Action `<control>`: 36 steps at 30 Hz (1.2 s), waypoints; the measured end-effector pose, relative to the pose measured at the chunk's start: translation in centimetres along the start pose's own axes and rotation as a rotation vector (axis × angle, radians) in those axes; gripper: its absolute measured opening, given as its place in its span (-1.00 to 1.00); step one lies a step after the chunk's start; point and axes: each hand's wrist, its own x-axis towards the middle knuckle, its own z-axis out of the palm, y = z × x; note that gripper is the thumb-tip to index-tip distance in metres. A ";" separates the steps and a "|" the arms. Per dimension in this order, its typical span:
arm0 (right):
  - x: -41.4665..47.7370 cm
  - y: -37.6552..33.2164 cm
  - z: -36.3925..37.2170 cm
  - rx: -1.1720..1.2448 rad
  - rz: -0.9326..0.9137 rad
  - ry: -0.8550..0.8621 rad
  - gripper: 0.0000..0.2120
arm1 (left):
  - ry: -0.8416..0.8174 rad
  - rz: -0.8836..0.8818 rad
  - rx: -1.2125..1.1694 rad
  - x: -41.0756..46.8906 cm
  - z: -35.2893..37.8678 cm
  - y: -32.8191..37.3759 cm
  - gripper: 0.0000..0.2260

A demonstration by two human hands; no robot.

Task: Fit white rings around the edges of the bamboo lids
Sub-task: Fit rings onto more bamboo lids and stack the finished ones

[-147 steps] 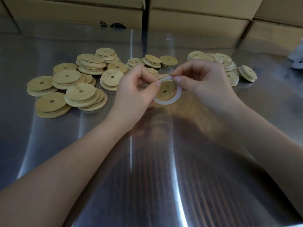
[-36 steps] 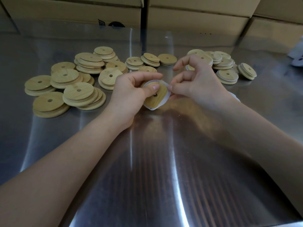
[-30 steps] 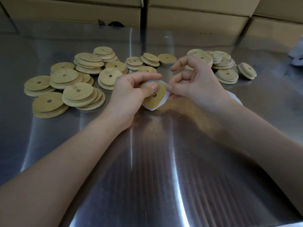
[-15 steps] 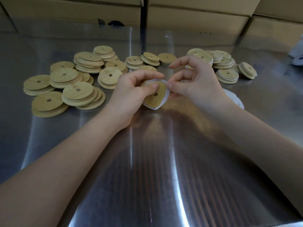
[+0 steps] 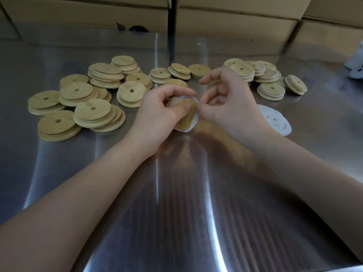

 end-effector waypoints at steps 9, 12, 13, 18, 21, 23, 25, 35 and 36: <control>0.2 0.3 -0.2 0.041 0.076 0.004 -0.62 | 0.022 0.084 0.168 0.2 0.2 0.3 -0.74; 0.7 0.1 -0.8 0.174 0.132 -0.057 -0.61 | 0.045 0.050 0.091 0.2 0.2 0.2 -0.72; 0.8 0.0 -1.1 0.200 0.144 -0.077 -0.62 | 0.044 0.033 0.063 0.1 0.2 0.2 -0.72; 1.1 -0.1 -1.9 0.277 0.235 -0.180 -0.63 | 0.030 -0.016 0.005 0.2 0.2 0.3 -0.72; 1.2 -0.3 -2.2 0.239 0.216 -0.222 -0.65 | 0.027 -0.087 -0.085 0.2 0.2 0.4 -0.73; 1.2 -0.5 -2.4 0.197 0.176 -0.233 -0.66 | 0.030 -0.129 -0.143 0.2 0.1 0.5 -0.74; 1.2 -0.5 -2.5 0.162 0.136 -0.227 -0.65 | 0.025 -0.152 -0.186 0.2 0.1 0.5 -0.75; 0.5 -0.3 -1.2 0.114 0.097 -0.079 -0.70 | 0.003 -0.142 -0.259 0.2 -0.2 0.2 -0.79; 0.4 -0.3 -1.0 0.102 0.097 -0.067 -0.70 | 0.011 -0.138 -0.259 0.2 -0.1 0.2 -0.80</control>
